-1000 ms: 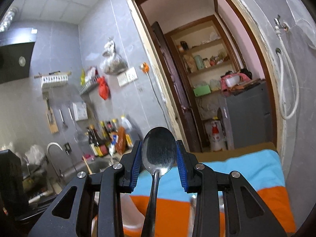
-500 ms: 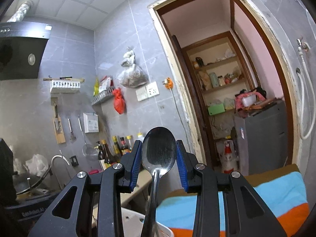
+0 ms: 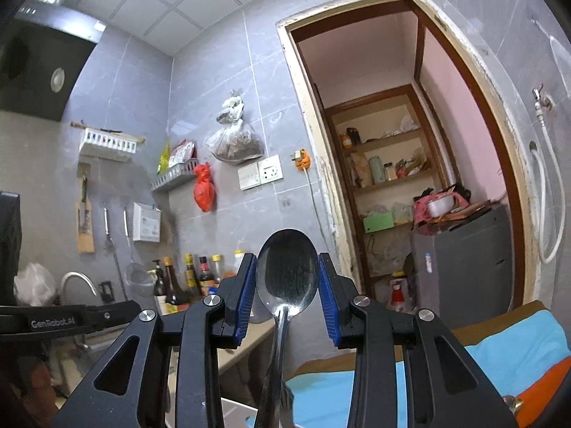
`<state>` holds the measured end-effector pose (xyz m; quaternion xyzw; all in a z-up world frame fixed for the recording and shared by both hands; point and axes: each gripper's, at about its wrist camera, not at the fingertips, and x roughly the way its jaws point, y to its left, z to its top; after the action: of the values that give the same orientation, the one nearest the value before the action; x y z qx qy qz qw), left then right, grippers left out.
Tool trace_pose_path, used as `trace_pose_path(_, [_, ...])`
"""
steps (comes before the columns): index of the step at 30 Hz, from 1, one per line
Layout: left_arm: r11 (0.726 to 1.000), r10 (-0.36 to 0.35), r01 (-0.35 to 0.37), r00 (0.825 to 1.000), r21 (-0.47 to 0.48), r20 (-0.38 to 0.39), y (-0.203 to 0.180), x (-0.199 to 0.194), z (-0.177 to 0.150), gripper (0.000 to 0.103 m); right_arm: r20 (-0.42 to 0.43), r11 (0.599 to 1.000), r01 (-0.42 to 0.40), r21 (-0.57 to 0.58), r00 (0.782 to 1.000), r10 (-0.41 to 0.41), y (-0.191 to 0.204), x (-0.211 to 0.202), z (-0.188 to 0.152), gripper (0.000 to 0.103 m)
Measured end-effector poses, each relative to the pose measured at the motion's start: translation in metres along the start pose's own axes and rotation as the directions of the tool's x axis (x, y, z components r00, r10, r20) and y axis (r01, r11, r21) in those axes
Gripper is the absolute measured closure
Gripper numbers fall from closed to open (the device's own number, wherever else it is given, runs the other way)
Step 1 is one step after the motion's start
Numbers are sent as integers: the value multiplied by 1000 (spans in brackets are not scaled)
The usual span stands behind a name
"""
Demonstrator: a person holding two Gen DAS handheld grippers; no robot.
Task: Organize utensils
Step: 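Lift both spoons and carry them over the white caddy, then open both grippers to drop the spoons into the caddy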
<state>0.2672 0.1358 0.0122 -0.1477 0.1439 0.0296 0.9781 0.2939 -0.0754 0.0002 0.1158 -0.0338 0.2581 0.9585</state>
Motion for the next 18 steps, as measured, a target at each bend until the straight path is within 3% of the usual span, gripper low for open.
trace_pose_path(12, [1000, -1, 2, 1000, 29, -17, -8, 24, -26, 96, 55, 981, 71, -182, 997, -62, 15, 0, -28, 72])
trace_pose_path(18, [999, 5, -3, 999, 44, -50, -10, 31, -37, 96, 30, 972, 79, -222, 997, -74, 14, 2, -40, 72])
